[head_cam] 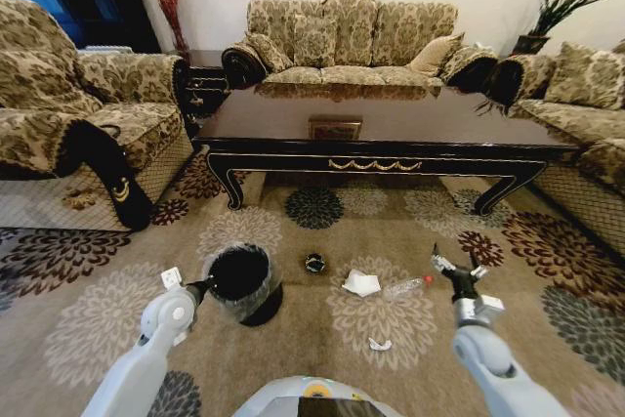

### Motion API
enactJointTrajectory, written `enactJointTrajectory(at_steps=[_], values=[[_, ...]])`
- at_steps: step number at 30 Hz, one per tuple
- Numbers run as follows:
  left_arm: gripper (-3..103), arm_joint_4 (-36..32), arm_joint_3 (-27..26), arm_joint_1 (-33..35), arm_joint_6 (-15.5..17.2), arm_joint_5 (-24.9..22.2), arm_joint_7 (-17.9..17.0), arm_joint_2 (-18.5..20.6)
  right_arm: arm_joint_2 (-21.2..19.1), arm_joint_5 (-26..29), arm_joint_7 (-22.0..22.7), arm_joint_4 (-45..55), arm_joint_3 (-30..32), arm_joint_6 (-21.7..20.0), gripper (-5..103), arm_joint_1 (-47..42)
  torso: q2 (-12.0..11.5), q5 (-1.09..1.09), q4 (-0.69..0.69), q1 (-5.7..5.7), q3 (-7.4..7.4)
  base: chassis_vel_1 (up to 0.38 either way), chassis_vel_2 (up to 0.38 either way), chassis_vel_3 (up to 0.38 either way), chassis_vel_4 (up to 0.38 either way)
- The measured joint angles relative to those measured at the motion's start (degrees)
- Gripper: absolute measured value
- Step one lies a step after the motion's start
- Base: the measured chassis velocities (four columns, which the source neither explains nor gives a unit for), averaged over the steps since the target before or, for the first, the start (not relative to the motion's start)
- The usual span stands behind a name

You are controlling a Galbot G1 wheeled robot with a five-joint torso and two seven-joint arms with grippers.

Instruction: Move to the front of the table and pick up the trash from the floor, then place it into the trash bin.

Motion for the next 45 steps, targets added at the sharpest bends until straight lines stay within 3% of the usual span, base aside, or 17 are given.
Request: enactJointTrajectory(at_steps=[1, 6, 9, 11, 14, 16, 18, 19, 21, 24, 27, 36, 45], values=[[4, -1.18, -0.99, 0.09, 0.18, -1.99, -1.12, 1.1, -0.52, 4.23, 3.35, 1.0, -2.49, -2.22, 100, -0.49, 0.0, 0.0, 0.0, 0.0, 0.0, 0.0, 0.0, 0.0, 0.0], [4, -4.97, -3.5, -0.33, 0.55, -6.54, -2.62, 4.05, -1.85, 9.6, 8.1, 3.25, -6.05, -6.79, 100, -1.21, 0.0, 0.0, 0.04, 0.0, 0.0, 0.0, 0.0, 0.0, 0.0], [4, -9.22, -6.09, -1.96, 0.57, -10.18, -3.91, 7.15, -3.43, 14.73, 14.73, 5.69, -7.5, -12.99, 100, -1.02, 0.0, 0.02, -0.01, 0.0, 0.0, 0.0, 0.0, 0.0, 0.0], [4, -9.22, -6.09, -1.96, 0.57, -10.18, -3.91, 7.15, -3.43, 14.73, 14.73, 5.69, -7.5, -12.99, 100, -1.02, 0.0, 0.02, -0.01, 0.0, 0.0, 0.0, 0.0, 0.0, 0.0], [4, -13.61, -7.06, -1.32, 0.76, -11.24, -4.56, 8.39, -7.57, 20.07, 18.6, 8.93, -6.88, -16.33, 100, -0.51, 0.0, 0.01, 0.03, 0.0, 0.0, 0.0, 0.0, 0.0, 0.0], [4, -13.93, -7.08, -1.22, 0.78, -11.23, -4.59, 8.39, -8.06, 21.11, 19.22, 9.54, -6.69, -17.09, 100, -0.5, 0.0, 0.0, 0.04, 0.0, 0.0, 0.0, 0.0, 0.0, 0.0], [4, -15.22, -7.22, -1.07, 0.8, -11.11, -4.7, 8.17, -10.42, 31.56, 24.93, 13.79, -5.7, -24.85, 100, -0.44, 0.0, -0.01, 0.03, 0.0, 0.0, 0.0, 0.0, 0.0, 0.0], [4, -15.22, -7.22, -1.07, 0.8, -11.11, -4.7, 8.17, -10.42, 31.56, 24.93, 13.79, -5.7, -24.85, 100, -0.44, 0.0, -0.01, 0.03, 0.0, 0.0, 0.0, 0.0, 0.0, 0.0], [4, -16.36, -7.79, -1.33, 0.8, -11.07, -4.77, 8.19, -10.77, 43.37, 30.59, 17.79, -4.49, -32.61, 100, 0.78, 0.0, -0.02, 0.0, 0.0, 0.0, 0.0, 0.0, 0.0, 0.0], [4, -17.04, -8.78, -1.44, 0.84, -11.57, -4.89, 8.56, -9.77, 46.74, 32.6, 18.01, -4.67, -33.95, 100, 2.22, 0.0, -0.02, 0.01, 0.0, 0.0, 0.0, 0.0, 0.0, 0.0], [4, -18.3, -12.65, -1.31, 1.12, -14.81, -5.45, 11.21, -6.76, 55.22, 40.36, 16.21, -6.18, -37.24, 100, 5.57, 0.0, -0.01, 0.03, 0.0, 0.0, 0.0, 0.0, 0.0, 0.0], [4, -18.24, -21.14, -1.83, 2.2, -24.91, -7.73, 18.1, -0.44, 56.8, 47.07, 7.09, -8.8, -40.91, 100, 9.23, 0.0, 0.0, 0.01, 0.0, 0.0, 0.0, 0.0, 0.0, 0.0], [4, -17.48, -21.07, -2.04, 2.54, -26.29, -8.87, 18.9, 5.14, 52.51, 44.33, 0.58, -11.06, -40.18, 100, 11.06, 0.0, 0.0, 0.01, 0.0, 0.0, 0.0, 0.0, 0.0, 0.0]])
